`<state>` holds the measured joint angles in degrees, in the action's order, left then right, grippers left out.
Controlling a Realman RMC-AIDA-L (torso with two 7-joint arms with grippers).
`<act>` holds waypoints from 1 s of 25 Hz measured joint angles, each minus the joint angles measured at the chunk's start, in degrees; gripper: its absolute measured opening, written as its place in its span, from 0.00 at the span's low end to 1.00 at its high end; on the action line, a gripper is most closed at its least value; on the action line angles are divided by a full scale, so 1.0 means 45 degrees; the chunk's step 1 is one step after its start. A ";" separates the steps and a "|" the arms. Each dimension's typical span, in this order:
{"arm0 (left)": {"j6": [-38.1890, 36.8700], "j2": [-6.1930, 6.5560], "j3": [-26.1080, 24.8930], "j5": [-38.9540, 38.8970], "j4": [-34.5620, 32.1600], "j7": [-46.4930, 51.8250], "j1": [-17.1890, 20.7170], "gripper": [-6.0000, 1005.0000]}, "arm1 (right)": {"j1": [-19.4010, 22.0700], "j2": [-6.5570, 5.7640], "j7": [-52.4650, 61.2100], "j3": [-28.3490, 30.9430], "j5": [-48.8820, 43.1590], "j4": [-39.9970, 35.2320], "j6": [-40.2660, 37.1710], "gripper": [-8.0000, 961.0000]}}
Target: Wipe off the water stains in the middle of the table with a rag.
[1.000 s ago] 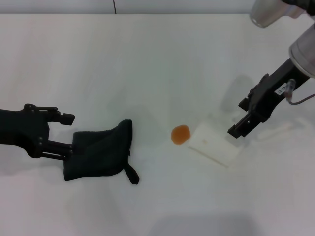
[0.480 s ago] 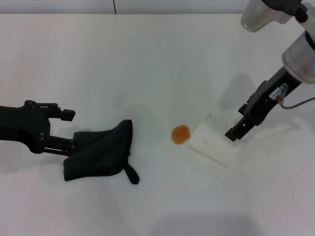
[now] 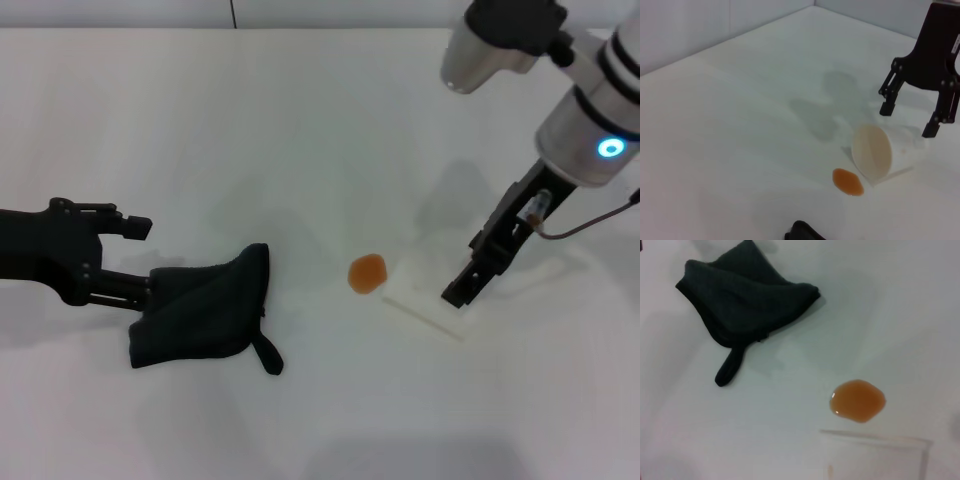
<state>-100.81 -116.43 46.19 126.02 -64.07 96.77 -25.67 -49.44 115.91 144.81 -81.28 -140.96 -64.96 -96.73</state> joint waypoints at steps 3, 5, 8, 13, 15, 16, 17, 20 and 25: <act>0.0015 -0.0020 0.0009 0.0000 0.0002 0.0000 -0.0001 0.87 | -0.0248 0.0027 0.0303 -0.0383 0.0017 0.0443 0.0379 0.86; 0.0018 -0.0036 0.0021 0.0000 0.0001 0.0000 0.0000 0.87 | -0.0428 0.0027 0.0541 -0.0637 0.0008 0.0762 0.0624 0.86; 0.0020 -0.0048 0.0016 0.0003 0.0018 0.0000 0.0000 0.87 | -0.0696 0.0040 0.0699 -0.0843 0.0031 0.1181 0.0761 0.86; 0.0034 -0.0049 -0.0003 0.0002 0.0048 -0.0025 0.0000 0.87 | -0.1113 0.0064 0.1013 -0.1598 0.0081 0.1975 0.1304 0.85; 0.0049 -0.0048 0.0003 0.0002 0.0048 -0.0029 0.0000 0.87 | -0.1226 0.0064 0.1018 -0.1777 0.0210 0.2322 0.1568 0.85; 0.0057 -0.0050 0.0004 0.0002 0.0046 -0.0032 0.0001 0.87 | -0.1226 0.0064 0.1018 -0.1777 0.0210 0.2322 0.1568 0.85; 0.0074 -0.0055 0.0011 0.0002 0.0044 -0.0035 0.0001 0.87 | -0.1271 0.0064 0.1020 -0.1852 0.0284 0.2498 0.1706 0.85; 0.0164 -0.0065 0.0054 0.0002 0.0042 -0.0028 0.0001 0.87 | -0.1447 0.0062 0.1023 -0.2167 0.0504 0.3070 0.2247 0.85; 0.0197 -0.0064 0.0069 0.0002 0.0064 -0.0032 0.0000 0.87 | -0.1436 0.0061 0.0897 -0.3062 0.1086 0.3276 0.2961 0.85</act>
<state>-99.92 -116.72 46.50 126.04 -63.78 96.62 -25.66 -55.90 116.19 148.84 -95.05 -136.07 -50.22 -83.40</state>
